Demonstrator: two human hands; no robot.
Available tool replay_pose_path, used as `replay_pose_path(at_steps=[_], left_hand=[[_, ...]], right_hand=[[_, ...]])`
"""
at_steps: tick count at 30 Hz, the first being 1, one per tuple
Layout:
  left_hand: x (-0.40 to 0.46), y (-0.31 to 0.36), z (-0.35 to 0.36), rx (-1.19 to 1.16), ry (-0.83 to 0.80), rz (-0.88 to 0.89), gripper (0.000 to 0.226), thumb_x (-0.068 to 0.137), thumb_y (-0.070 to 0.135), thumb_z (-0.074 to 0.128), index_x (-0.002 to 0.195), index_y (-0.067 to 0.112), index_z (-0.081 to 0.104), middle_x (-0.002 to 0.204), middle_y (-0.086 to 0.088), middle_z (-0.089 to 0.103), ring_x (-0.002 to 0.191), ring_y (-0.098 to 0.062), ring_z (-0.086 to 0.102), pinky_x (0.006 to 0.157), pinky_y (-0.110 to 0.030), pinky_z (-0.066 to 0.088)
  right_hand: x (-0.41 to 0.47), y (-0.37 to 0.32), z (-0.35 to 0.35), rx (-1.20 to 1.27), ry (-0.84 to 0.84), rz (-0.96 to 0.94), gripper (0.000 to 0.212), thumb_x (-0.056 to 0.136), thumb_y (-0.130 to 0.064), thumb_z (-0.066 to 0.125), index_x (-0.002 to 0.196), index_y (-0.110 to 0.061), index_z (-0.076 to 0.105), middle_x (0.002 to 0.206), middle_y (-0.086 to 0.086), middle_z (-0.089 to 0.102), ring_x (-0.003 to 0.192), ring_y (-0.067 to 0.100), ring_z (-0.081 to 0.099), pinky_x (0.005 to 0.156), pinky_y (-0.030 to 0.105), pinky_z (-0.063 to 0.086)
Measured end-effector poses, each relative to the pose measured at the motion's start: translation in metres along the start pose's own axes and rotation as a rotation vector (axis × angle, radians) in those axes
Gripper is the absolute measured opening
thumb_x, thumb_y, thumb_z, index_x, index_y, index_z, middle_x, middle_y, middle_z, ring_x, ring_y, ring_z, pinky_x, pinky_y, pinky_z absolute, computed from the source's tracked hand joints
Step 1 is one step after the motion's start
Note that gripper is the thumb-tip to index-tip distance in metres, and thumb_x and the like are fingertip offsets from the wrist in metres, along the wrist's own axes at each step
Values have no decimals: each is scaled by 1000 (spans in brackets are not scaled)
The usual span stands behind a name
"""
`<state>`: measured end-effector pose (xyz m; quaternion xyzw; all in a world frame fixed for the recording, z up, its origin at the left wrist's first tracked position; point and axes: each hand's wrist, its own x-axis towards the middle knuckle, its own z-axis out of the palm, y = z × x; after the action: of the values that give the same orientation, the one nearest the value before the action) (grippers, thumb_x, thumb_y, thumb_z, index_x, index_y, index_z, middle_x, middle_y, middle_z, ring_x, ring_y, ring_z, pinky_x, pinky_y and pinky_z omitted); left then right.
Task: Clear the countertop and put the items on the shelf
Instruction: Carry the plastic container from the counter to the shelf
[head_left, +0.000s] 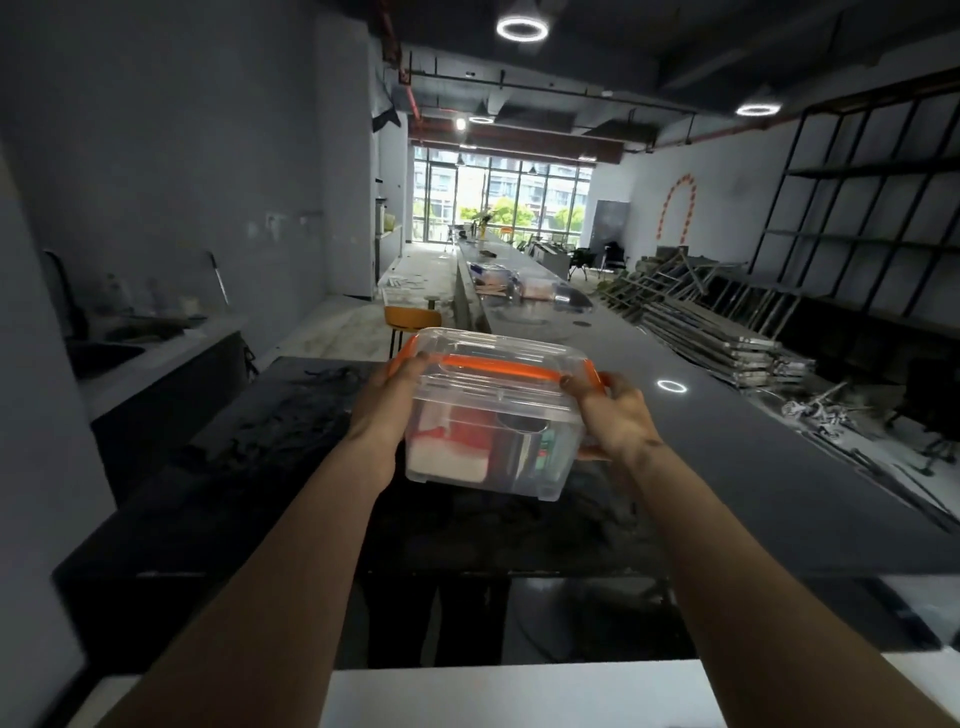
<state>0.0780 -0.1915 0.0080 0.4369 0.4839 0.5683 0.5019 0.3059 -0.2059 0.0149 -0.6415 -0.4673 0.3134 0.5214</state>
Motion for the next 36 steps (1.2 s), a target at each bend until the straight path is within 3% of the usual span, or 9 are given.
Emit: replay_pose_path(at_steps=[5, 8, 12, 20, 25, 27, 30, 32, 36], left_hand=[[-38, 8, -60, -23, 79, 33, 60, 80, 61, 69, 136, 42, 57, 132, 6, 66, 113, -16, 65, 79, -31, 52], [-65, 16, -99, -10, 170, 37, 65, 75, 64, 73, 135, 43, 57, 125, 6, 69, 107, -16, 67, 74, -31, 53], [-112, 23, -151, 33, 334, 50, 76, 64, 73, 76, 130, 38, 60, 111, 3, 75, 96, -20, 73, 87, -45, 58], [-241, 32, -237, 18, 665, 96, 41, 93, 38, 62, 129, 20, 58, 104, -3, 70, 83, -20, 68, 48, -28, 56], [-327, 34, -293, 3, 885, 87, 40, 94, 38, 63, 128, 19, 59, 108, -6, 69, 81, -20, 65, 79, -46, 61], [-363, 38, -314, 8, 961, 101, 36, 93, 39, 64, 124, 21, 60, 101, -4, 67, 82, -20, 65, 73, -44, 60], [-413, 44, -348, 29, 1071, 108, 48, 85, 45, 68, 126, 20, 62, 110, -9, 69, 93, -28, 68, 71, -41, 62], [-449, 48, -370, 21, 1137, 115, 40, 91, 38, 65, 125, 17, 59, 110, -11, 68, 86, -25, 67, 50, -30, 58], [-527, 53, -413, -12, 1228, 136, 36, 96, 35, 60, 126, 16, 55, 104, -9, 68, 79, -23, 67, 44, -26, 52]], right_hand=[[-41, -8, 47, 46, -88, -22, 78, 52, -74, 60, 117, -30, 61, 109, 3, 72, 96, 29, 72, 84, 53, 61], [-58, -15, 77, 81, -180, -32, 68, 54, -71, 64, 109, -32, 64, 105, 1, 75, 93, 28, 73, 83, 52, 61], [-91, -26, 120, 123, -328, -67, 62, 63, -61, 72, 117, -31, 65, 107, -1, 76, 94, 25, 74, 87, 54, 59], [-208, -48, 181, 87, -611, -138, 34, 82, -48, 67, 108, -31, 54, 109, 2, 69, 97, 24, 68, 74, 46, 62], [-294, -59, 221, 76, -802, -172, 55, 80, -51, 67, 127, -25, 54, 114, 6, 66, 98, 28, 67, 80, 52, 61], [-329, -65, 238, 73, -874, -169, 57, 80, -52, 66, 129, -26, 53, 114, 4, 65, 98, 26, 66, 85, 53, 59], [-381, -76, 262, 76, -968, -215, 53, 83, -48, 65, 130, -25, 52, 121, 1, 63, 102, 25, 64, 80, 49, 61], [-420, -83, 279, 86, -1025, -251, 51, 84, -46, 64, 129, -24, 52, 126, 1, 62, 107, 26, 63, 80, 50, 61], [-508, -102, 311, 93, -1115, -310, 52, 83, -48, 65, 127, -23, 54, 125, 5, 62, 107, 29, 63, 79, 52, 62]])
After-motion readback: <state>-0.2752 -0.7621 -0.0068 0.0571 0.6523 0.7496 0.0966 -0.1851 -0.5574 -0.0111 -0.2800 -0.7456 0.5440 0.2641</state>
